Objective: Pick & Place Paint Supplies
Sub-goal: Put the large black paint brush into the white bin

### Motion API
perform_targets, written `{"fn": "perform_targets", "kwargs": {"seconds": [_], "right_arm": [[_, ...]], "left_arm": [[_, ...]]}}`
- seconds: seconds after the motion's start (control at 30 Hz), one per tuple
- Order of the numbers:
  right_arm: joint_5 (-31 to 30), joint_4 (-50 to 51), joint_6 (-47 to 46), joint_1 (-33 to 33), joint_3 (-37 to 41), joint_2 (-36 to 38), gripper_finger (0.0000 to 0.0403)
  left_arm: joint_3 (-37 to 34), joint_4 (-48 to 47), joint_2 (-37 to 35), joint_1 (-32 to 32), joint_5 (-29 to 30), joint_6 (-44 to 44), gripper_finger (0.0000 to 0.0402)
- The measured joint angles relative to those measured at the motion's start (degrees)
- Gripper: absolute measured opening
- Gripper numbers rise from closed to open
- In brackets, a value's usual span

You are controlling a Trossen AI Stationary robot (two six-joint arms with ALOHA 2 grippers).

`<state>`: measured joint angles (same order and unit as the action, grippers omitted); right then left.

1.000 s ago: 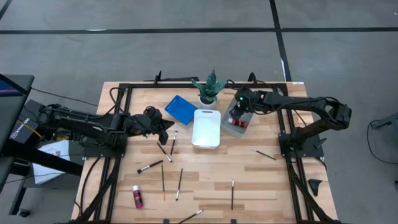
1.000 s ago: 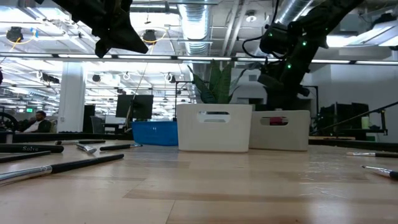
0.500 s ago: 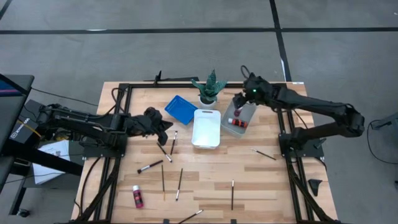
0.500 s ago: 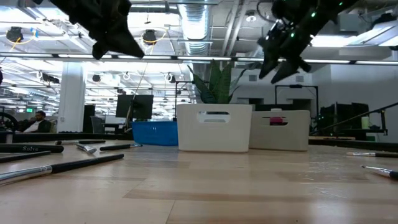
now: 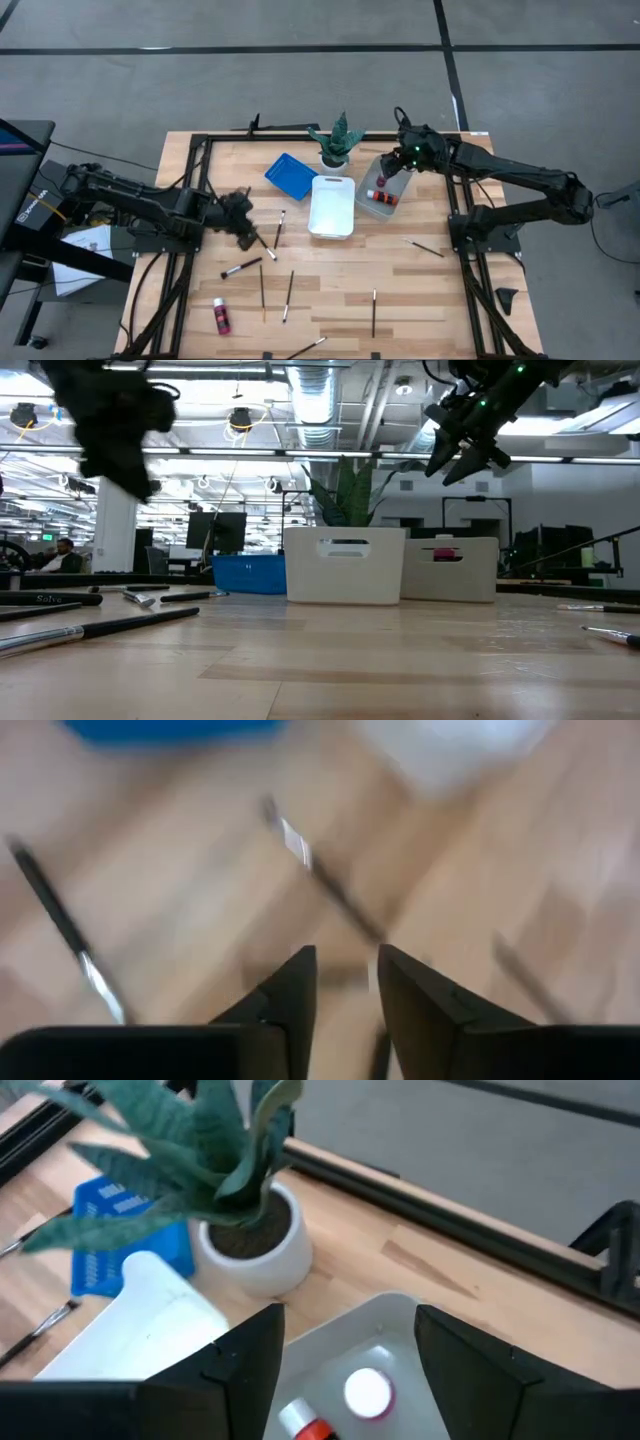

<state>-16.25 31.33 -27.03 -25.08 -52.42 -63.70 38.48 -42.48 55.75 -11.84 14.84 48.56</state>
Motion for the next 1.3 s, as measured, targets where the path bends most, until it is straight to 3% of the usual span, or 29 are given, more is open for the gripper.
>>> {"fn": "perform_targets", "kwargs": {"seconds": [0.1,0.27,0.57,0.73,0.93,1.13,1.3], "right_arm": [[1.6,-0.4,0.2,0.0,0.0,0.0,0.0221],[2.1,-0.5,0.5,0.0,0.0,0.0,0.0221],[2.5,-0.5,0.6,0.0,0.0,0.0,0.0221],[2.5,-0.5,0.6,0.0,0.0,0.0,0.0221],[2.5,-0.5,0.6,0.0,0.0,0.0,0.0221],[2.5,0.0,0.6,0.0,0.0,0.0,0.0221],[2.5,0.0,0.5,0.0,0.0,0.0,0.0221]], "left_arm": [[0.0,-3.6,0.0,-4.6,-3.9,-0.1,0.0127],[0.0,-5.9,0.0,-14.9,-4.2,0.5,0.0135],[-0.9,-8.6,0.7,-27.3,0.3,9.7,0.0136],[-7.4,-2.6,0.7,-30.3,0.3,16.5,0.0136],[-14.8,6.9,0.7,-30.5,0.4,17.5,0.0136],[-16.4,6.8,0.7,-30.6,0.1,18.1,0.0136],[-16.4,7.2,0.7,-31.5,-5.4,18.2,0.0136]]}}
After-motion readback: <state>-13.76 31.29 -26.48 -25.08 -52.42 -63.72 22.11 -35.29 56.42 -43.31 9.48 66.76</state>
